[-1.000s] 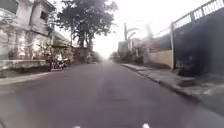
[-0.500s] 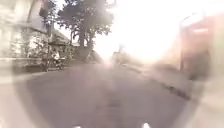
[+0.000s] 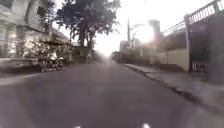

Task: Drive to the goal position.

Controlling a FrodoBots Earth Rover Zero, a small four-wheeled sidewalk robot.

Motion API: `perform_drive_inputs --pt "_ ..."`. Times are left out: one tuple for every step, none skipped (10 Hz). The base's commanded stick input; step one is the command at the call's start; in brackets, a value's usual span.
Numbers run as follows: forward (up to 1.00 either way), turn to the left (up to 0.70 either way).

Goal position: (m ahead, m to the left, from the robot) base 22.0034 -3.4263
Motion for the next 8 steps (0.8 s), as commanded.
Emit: perform_drive_inputs --pt "1.0 0.0" --pt "1.0 0.0" --pt "1.0 0.0" --pt "1.0 0.0" --pt "1.0 0.0" --pt "1.0 0.0" --pt "1.0 -0.07" --pt "1.0 -0.33"
